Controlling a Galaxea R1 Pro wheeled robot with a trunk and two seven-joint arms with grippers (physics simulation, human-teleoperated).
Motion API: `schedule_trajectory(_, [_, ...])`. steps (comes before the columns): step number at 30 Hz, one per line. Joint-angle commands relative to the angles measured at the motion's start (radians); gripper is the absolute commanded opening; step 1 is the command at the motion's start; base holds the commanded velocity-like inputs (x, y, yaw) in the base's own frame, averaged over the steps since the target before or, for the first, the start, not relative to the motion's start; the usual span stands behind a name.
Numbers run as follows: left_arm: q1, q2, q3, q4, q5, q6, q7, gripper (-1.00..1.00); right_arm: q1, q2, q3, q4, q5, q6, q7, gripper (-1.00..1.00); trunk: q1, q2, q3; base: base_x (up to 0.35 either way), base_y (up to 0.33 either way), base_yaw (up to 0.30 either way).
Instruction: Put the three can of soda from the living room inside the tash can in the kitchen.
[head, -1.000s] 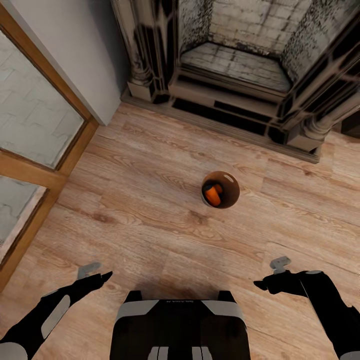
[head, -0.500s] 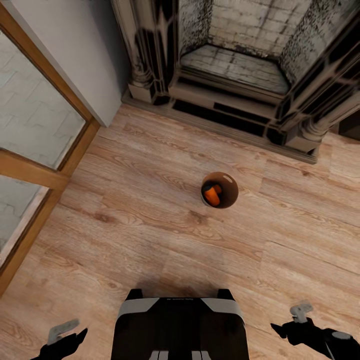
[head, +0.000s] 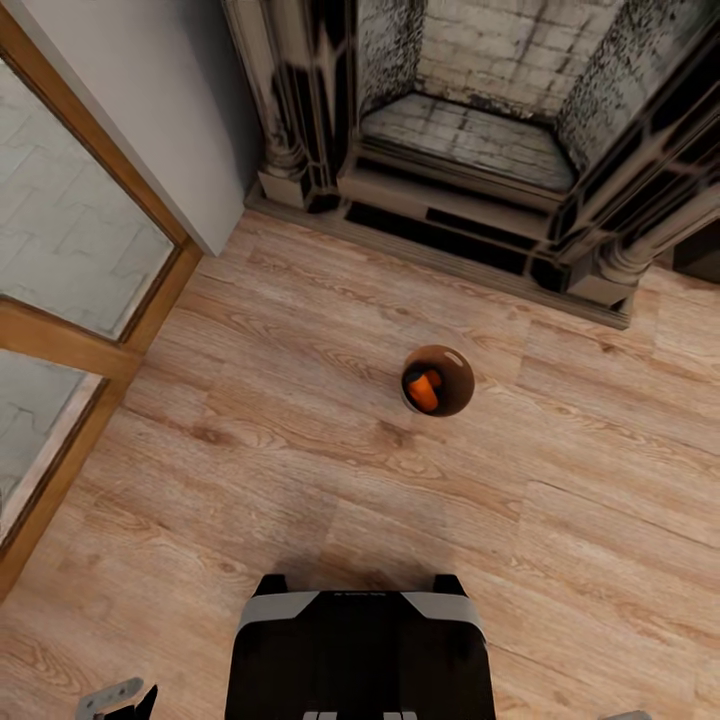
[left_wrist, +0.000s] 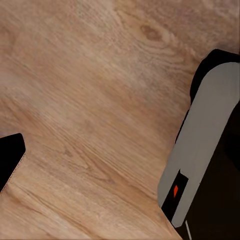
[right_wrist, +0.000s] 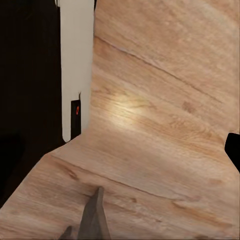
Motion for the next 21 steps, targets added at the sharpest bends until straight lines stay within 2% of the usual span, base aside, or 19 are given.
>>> schedule_trajectory(1, [0.0,-0.001,0.0,0.002,0.0,-0.013,0.0,1.0,0.0,0.0,-0.001,0.012,-0.001,-0.007,-0.006,1.0,-0.004,0.007,0.003,0.0,0.0,0.0])
schedule_trajectory(3, [0.0,-0.011,-0.001,0.005,-0.001,-0.044,-0.001,1.0,0.0,-0.003,-0.003,0.035,-0.004,-0.037,-0.017,1.0,-0.012,0.021,0.01,0.0,0.0,0.0])
schedule_trajectory(8, [0.001,-0.047,-0.017,0.016,-0.001,-0.067,-0.001,1.0,0.0,-0.001,-0.004,0.053,-0.007,-0.085,-0.026,1.0,-0.031,0.056,0.025,0.0,0.0,0.0])
schedule_trajectory(13, [0.001,-0.066,-0.07,0.048,0.0,-0.076,0.001,1.0,0.0,0.001,-0.004,0.06,-0.007,-0.103,-0.029,1.0,-0.05,0.091,0.041,0.0,0.0,0.0])
schedule_trajectory(16, [0.001,-0.072,-0.133,0.067,0.0,-0.078,0.002,1.0,0.0,0.001,-0.004,0.062,-0.008,-0.109,-0.031,1.0,-0.061,0.112,0.05,0.0,0.0,0.0])
schedule_trajectory(18, [0.001,-0.074,-0.155,0.072,0.0,-0.079,0.008,1.0,0.0,0.001,-0.004,0.062,-0.008,-0.11,-0.031,1.0,-0.069,0.126,0.057,0.0,0.0,0.0])
schedule_trajectory(21, [0.002,-0.075,-0.168,0.074,0.0,-0.079,0.024,1.0,0.0,0.001,-0.005,0.062,-0.009,-0.111,-0.032,1.0,-0.081,0.147,0.066,0.0,0.0,0.0])
